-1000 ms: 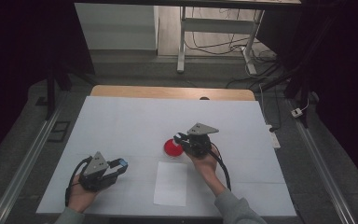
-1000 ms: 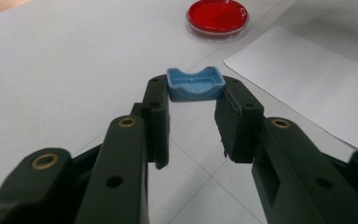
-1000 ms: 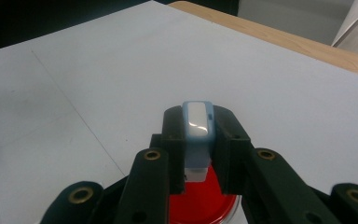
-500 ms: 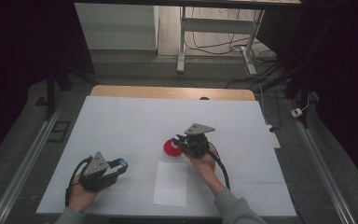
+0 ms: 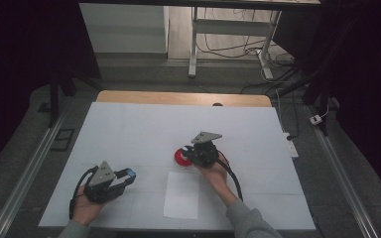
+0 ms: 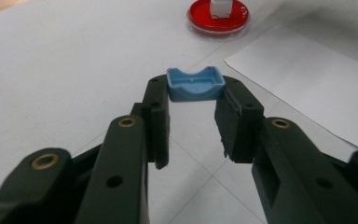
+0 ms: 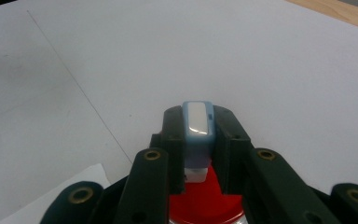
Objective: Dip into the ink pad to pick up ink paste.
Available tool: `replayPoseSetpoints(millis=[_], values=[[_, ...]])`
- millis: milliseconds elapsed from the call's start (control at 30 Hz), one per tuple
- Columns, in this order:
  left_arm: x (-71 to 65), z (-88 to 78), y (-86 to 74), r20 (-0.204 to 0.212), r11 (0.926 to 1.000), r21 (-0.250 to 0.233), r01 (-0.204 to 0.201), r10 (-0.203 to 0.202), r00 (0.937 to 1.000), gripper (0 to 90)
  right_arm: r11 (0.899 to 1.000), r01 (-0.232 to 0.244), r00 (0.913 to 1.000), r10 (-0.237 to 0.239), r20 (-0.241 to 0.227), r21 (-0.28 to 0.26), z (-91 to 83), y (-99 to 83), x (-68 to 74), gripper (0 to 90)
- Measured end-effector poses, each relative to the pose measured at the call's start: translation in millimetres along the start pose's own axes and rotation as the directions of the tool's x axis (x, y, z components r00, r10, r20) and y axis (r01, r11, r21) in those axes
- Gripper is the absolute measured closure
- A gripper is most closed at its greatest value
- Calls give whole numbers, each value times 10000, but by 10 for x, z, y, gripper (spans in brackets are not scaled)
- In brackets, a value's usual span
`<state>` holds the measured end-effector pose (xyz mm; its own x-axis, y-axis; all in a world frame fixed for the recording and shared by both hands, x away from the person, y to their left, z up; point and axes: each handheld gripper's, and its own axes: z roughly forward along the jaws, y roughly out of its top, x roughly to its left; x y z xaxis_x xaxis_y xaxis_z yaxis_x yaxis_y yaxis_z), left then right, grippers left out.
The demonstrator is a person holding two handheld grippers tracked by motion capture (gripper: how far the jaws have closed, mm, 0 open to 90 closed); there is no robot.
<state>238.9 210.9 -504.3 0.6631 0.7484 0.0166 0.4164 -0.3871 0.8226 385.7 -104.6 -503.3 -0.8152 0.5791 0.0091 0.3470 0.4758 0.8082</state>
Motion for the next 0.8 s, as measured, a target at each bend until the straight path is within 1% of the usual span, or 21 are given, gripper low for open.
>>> replayPoseSetpoints(millis=[100,200,333,400,600,800], values=[[-2,1,1,-8,10000,-1,-3,3,10000,655,10000,68,10000,-68,36,29,5,1,11,758],[-5,4,7,-13,10000,3,-15,15,10000,655,10000,25,10000,-25,39,6,10,-4,10,758],[-4,4,6,-18,10000,4,-7,7,10000,656,9999,13,10000,-14,37,127,30,-22,7,759],[-1,4,5,-12,10000,7,-1,1,10000,655,9998,93,9999,-95,73,179,29,-17,14,760],[-6,5,6,-20,10000,5,-5,5,10000,655,9998,40,10000,-41,52,175,31,-23,13,760],[-4,6,5,-30,10000,14,-11,11,10000,655,9998,128,9998,-130,139,172,31,-24,27,760]])
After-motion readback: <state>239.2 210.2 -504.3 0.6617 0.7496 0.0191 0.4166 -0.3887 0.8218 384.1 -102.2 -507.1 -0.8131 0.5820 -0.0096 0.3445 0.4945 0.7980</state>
